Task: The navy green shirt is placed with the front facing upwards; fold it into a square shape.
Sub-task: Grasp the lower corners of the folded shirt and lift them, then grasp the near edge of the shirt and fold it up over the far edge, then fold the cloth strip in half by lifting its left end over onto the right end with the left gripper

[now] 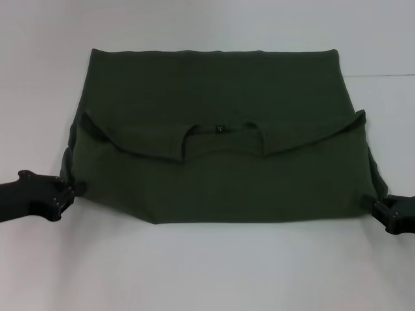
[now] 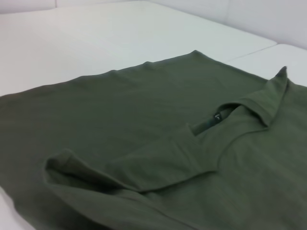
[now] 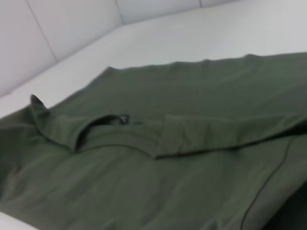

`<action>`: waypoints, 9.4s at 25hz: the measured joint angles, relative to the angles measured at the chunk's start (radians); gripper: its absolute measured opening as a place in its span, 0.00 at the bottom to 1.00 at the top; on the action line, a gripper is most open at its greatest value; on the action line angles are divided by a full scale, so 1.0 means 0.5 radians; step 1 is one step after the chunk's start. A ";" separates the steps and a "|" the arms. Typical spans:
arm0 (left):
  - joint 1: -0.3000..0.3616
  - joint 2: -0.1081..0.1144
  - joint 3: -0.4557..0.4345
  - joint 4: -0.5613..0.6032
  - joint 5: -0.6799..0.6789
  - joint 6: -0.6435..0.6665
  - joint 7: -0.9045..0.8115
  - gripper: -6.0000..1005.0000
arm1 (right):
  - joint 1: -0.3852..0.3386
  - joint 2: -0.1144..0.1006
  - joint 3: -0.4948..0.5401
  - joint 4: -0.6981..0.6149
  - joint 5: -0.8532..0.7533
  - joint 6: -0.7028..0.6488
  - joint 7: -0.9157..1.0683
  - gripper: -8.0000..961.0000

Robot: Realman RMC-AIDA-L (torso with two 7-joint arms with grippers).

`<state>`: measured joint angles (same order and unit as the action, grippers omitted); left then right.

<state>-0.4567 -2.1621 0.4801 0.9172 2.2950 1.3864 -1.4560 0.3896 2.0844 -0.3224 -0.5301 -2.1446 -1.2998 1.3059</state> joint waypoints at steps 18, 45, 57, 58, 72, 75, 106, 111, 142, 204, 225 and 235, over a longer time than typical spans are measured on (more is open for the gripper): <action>0.318 0.003 -0.434 0.061 0.023 0.779 0.519 0.04 | -0.373 0.004 0.150 -0.127 0.000 -0.578 -0.284 0.07; 0.441 0.004 -0.959 0.063 0.094 1.136 0.862 0.04 | -0.466 0.016 0.451 -0.074 -0.010 -0.851 -0.366 0.07; 0.299 0.000 -0.940 -0.113 -0.160 0.713 0.617 0.04 | -0.077 -0.001 0.524 -0.103 -0.006 -0.704 0.078 0.07; 0.276 -0.001 -0.934 -0.127 -0.161 0.674 0.585 0.04 | -0.057 -0.002 0.523 -0.104 -0.006 -0.678 0.095 0.07; -0.068 -0.003 -0.792 -0.328 -0.176 0.047 0.393 0.04 | 0.280 -0.036 0.443 -0.112 -0.008 -0.225 0.327 0.07; -0.146 -0.004 -0.790 -0.341 -0.196 -0.069 0.383 0.04 | 0.348 -0.037 0.406 -0.112 -0.006 -0.106 0.375 0.07; -0.684 -0.005 -0.228 -0.790 -0.369 -1.607 0.352 0.05 | 0.826 0.003 -0.090 0.143 0.001 1.211 0.473 0.07; -0.736 -0.004 -0.219 -0.859 -0.369 -1.703 0.353 0.07 | 0.849 0.003 -0.148 0.209 0.069 1.336 0.403 0.07; -0.449 0.003 -0.227 -0.482 -0.691 -1.145 -0.396 0.75 | 0.569 -0.018 -0.185 0.022 0.547 0.753 0.431 0.88; -0.109 0.070 -0.167 -0.132 0.380 -0.196 -1.128 0.82 | 0.058 0.000 -0.309 -0.102 0.629 -0.014 0.278 0.91; -0.124 0.060 -0.064 -0.132 0.368 -0.267 -1.132 0.09 | -0.084 -0.041 -0.309 -0.111 0.629 -0.031 0.266 0.90; -0.139 0.068 -0.064 -0.123 0.365 -0.256 -1.119 0.05 | -0.123 -0.032 -0.299 -0.104 0.433 0.146 0.354 0.90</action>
<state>-0.5260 -2.1280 0.4483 0.8557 2.4773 1.2584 -2.0153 0.3284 2.0681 -0.4718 -0.5821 -1.9282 -1.2270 1.4830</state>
